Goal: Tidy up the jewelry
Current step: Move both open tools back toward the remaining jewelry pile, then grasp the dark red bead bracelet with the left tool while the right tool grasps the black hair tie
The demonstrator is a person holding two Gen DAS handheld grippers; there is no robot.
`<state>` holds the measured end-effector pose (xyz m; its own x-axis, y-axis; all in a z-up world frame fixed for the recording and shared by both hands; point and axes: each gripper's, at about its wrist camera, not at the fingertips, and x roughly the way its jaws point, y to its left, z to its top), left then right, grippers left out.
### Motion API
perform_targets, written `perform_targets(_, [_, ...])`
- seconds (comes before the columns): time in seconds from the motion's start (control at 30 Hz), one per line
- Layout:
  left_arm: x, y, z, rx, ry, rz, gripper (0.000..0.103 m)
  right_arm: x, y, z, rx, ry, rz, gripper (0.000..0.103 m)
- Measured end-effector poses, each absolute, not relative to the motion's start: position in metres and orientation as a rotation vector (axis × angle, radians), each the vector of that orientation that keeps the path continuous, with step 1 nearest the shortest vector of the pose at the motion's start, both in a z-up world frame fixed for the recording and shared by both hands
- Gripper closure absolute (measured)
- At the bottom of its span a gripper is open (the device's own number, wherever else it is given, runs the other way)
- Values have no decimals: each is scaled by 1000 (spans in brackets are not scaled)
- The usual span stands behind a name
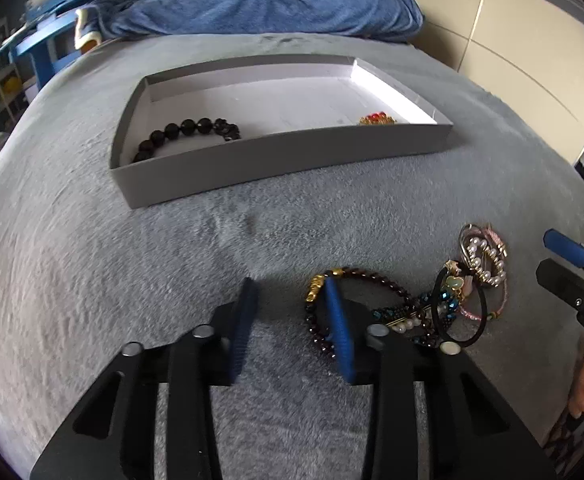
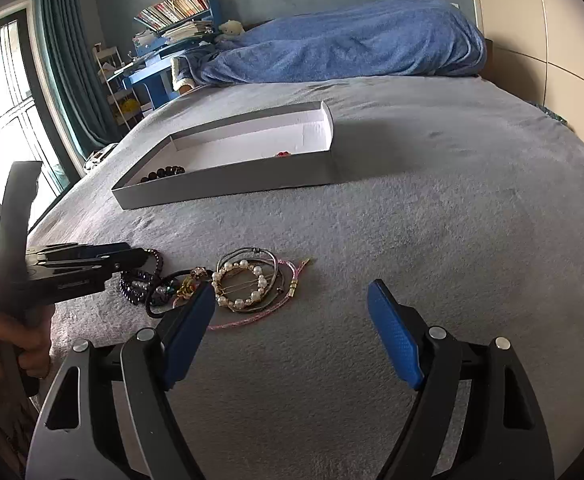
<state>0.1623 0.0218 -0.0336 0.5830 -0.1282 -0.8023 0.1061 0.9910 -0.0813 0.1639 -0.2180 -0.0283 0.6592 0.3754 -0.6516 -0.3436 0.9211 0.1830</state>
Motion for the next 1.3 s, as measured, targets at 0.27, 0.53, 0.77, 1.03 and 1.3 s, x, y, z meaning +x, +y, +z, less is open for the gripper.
perform_targets(0.27, [148, 36, -30, -54, 898, -110, 96, 164, -215, -30, 38, 756, 413, 25])
perform_targets(0.53, [126, 80, -28, -103, 895, -48, 96, 161, -204, -30, 31, 760, 467, 28])
perform_targets(0.77, [121, 79, -33, -90, 898, -50, 94, 153, -183, -28, 12, 771, 553, 42])
perform_targets(1.03, [124, 78, -36, -76, 896, -49, 90, 138, -152, -31, -80, 769, 628, 46])
perform_targets(1.3, [120, 75, -35, -66, 886, -42, 87, 125, -117, -36, -305, 706, 616, 49])
